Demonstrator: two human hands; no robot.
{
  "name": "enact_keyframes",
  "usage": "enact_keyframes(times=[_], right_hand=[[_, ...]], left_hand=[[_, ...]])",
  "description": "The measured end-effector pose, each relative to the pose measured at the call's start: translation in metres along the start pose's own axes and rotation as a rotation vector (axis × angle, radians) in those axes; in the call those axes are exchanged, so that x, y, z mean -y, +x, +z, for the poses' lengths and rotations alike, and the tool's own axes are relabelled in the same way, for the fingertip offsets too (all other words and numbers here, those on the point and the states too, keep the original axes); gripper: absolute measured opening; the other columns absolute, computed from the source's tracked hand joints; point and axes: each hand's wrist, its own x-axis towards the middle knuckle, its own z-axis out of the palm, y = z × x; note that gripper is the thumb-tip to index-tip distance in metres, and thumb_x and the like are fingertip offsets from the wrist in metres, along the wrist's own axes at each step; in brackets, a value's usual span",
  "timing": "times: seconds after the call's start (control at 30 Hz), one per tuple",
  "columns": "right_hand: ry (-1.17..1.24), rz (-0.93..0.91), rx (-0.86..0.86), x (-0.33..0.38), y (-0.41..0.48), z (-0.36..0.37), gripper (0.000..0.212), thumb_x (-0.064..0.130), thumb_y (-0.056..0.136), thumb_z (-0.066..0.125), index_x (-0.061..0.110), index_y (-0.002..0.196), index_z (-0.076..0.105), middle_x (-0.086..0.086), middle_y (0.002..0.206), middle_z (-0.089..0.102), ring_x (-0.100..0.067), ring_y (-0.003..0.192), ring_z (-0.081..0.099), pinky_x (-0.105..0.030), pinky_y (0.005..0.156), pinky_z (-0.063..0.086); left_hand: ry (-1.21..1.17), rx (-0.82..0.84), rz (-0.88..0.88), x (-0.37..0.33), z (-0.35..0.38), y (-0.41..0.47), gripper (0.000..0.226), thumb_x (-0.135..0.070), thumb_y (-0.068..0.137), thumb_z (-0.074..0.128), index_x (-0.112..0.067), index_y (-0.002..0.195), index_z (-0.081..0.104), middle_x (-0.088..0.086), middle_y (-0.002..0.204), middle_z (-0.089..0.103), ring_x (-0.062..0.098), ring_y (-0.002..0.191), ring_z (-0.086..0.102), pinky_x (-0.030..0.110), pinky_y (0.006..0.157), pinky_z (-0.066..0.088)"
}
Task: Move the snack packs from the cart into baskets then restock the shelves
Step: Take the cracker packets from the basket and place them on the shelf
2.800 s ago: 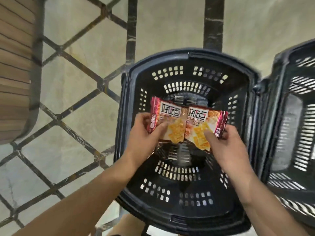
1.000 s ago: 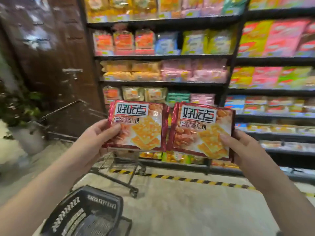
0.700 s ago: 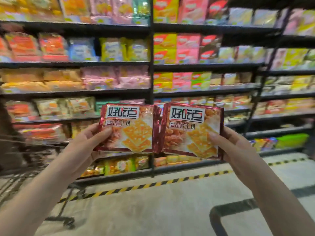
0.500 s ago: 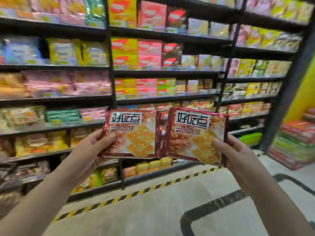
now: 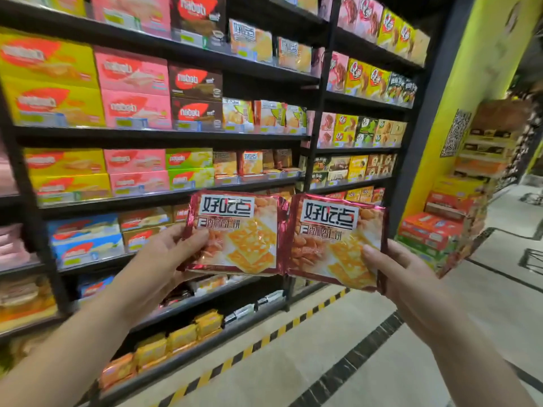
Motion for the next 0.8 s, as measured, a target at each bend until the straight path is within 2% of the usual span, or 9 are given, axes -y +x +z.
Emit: enact_keyframes(times=[0.07, 0.13, 0.23, 0.43, 0.53, 0.67, 0.8], right_hand=[[-0.026, 0.001, 0.001, -0.001, 0.045, -0.005, 0.033, 0.028, 0.092, 0.066, 0.021, 0.124, 0.066, -0.004, 0.113, 0.076, -0.024, 0.102, 0.074, -0.036, 0.08, 0.054], [-0.026, -0.002, -0.028, -0.002, 0.089, -0.012, 0.034, 0.029, 0.09, 0.068, 0.021, 0.124, 0.066, -0.003, 0.112, 0.076, -0.024, 0.103, 0.074, -0.04, 0.085, 0.055], [-0.004, 0.018, -0.051, -0.01, 0.149, -0.029, 0.038, 0.029, 0.088, 0.069, 0.02, 0.125, 0.065, -0.004, 0.114, 0.076, -0.025, 0.105, 0.073, -0.046, 0.092, 0.054], [-0.007, 0.026, -0.003, -0.038, 0.263, -0.068, 0.036, 0.029, 0.089, 0.067, 0.021, 0.124, 0.066, -0.002, 0.114, 0.076, -0.023, 0.104, 0.074, -0.043, 0.091, 0.053], [0.005, 0.027, 0.029, -0.057, 0.328, -0.095, 0.037, 0.028, 0.089, 0.067, 0.021, 0.125, 0.066, -0.002, 0.115, 0.076, -0.023, 0.106, 0.073, -0.044, 0.096, 0.052], [0.0, 0.031, 0.096, -0.079, 0.415, -0.136, 0.036, 0.032, 0.088, 0.069, 0.024, 0.123, 0.065, 0.002, 0.111, 0.077, -0.018, 0.101, 0.074, -0.037, 0.087, 0.055], [0.012, 0.038, 0.166, -0.087, 0.502, -0.159, 0.033, 0.031, 0.09, 0.068, 0.026, 0.123, 0.065, 0.004, 0.11, 0.077, -0.017, 0.101, 0.074, -0.041, 0.092, 0.055]], left_hand=[[0.012, 0.029, 0.018, 0.0, 0.007, 0.047, 0.049, -0.042, 0.087, 0.076, -0.017, 0.128, 0.066, 0.009, 0.117, 0.077, 0.016, 0.096, 0.076, 0.028, 0.074, 0.061], [0.016, 0.032, 0.018, 0.0, 0.013, 0.094, 0.061, -0.049, 0.079, 0.083, -0.017, 0.128, 0.066, 0.008, 0.115, 0.077, 0.017, 0.095, 0.076, 0.032, 0.078, 0.061], [0.043, 0.016, 0.001, 0.005, 0.025, 0.159, 0.049, -0.035, 0.086, 0.07, -0.018, 0.131, 0.063, 0.006, 0.114, 0.077, 0.021, 0.1, 0.076, 0.043, 0.094, 0.055], [0.097, -0.001, -0.021, 0.033, 0.065, 0.269, 0.045, -0.033, 0.092, 0.067, -0.02, 0.135, 0.06, 0.002, 0.118, 0.077, 0.019, 0.104, 0.075, 0.036, 0.089, 0.056], [0.115, -0.045, -0.023, 0.053, 0.091, 0.321, 0.042, -0.034, 0.093, 0.066, -0.024, 0.133, 0.062, 0.0, 0.118, 0.077, 0.018, 0.106, 0.074, 0.04, 0.097, 0.053], [0.125, -0.113, -0.03, 0.076, 0.131, 0.387, 0.047, -0.036, 0.087, 0.069, -0.025, 0.132, 0.062, 0.002, 0.117, 0.077, 0.02, 0.105, 0.075, 0.04, 0.094, 0.053], [0.122, -0.187, -0.044, 0.085, 0.158, 0.445, 0.046, -0.035, 0.088, 0.069, -0.024, 0.132, 0.063, 0.003, 0.118, 0.077, 0.023, 0.11, 0.073, 0.04, 0.093, 0.053]])
